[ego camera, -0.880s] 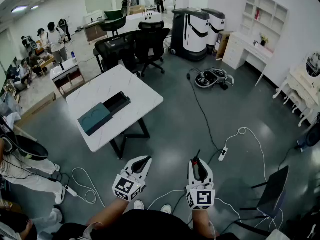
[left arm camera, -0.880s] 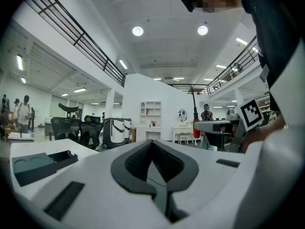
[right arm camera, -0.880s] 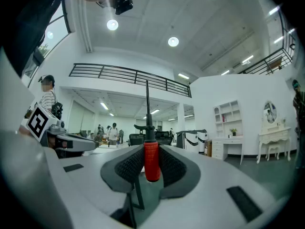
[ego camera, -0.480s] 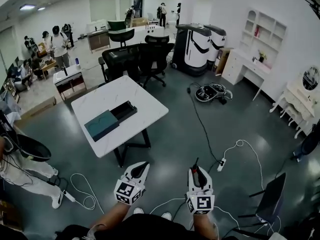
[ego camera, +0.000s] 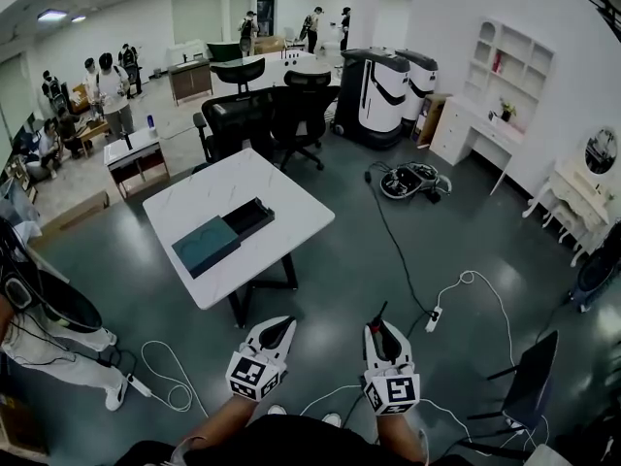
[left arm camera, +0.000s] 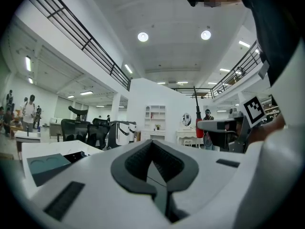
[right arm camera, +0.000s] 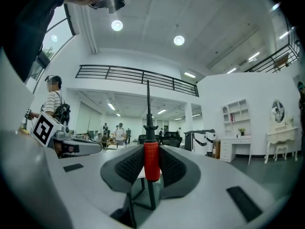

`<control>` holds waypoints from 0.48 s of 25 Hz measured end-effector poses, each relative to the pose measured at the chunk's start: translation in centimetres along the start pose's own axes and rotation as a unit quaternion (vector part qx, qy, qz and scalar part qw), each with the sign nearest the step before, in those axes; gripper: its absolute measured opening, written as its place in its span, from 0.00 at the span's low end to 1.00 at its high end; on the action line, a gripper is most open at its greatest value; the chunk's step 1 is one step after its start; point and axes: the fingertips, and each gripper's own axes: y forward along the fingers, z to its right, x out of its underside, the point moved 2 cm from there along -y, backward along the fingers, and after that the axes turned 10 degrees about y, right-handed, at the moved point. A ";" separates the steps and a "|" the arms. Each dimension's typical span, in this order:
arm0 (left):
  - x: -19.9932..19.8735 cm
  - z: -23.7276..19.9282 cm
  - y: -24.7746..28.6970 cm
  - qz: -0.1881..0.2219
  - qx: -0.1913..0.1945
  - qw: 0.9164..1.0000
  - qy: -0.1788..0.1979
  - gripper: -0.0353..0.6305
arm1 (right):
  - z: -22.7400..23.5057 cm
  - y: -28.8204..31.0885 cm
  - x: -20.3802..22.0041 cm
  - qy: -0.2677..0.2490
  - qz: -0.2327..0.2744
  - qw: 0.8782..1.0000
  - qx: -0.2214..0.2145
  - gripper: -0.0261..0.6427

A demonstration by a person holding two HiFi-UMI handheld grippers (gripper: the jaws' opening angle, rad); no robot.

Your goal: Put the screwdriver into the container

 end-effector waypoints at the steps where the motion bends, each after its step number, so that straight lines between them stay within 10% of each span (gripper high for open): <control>1: 0.1 -0.4 -0.3 -0.001 0.002 1.000 0.001 0.06 | -0.4 0.3 0.0 0.002 0.001 1.000 0.000 0.20; 12: 1.9 -5.9 -1.5 -0.008 -0.007 1.000 0.001 0.06 | -3.2 5.5 1.2 0.009 -0.007 1.000 -0.008 0.20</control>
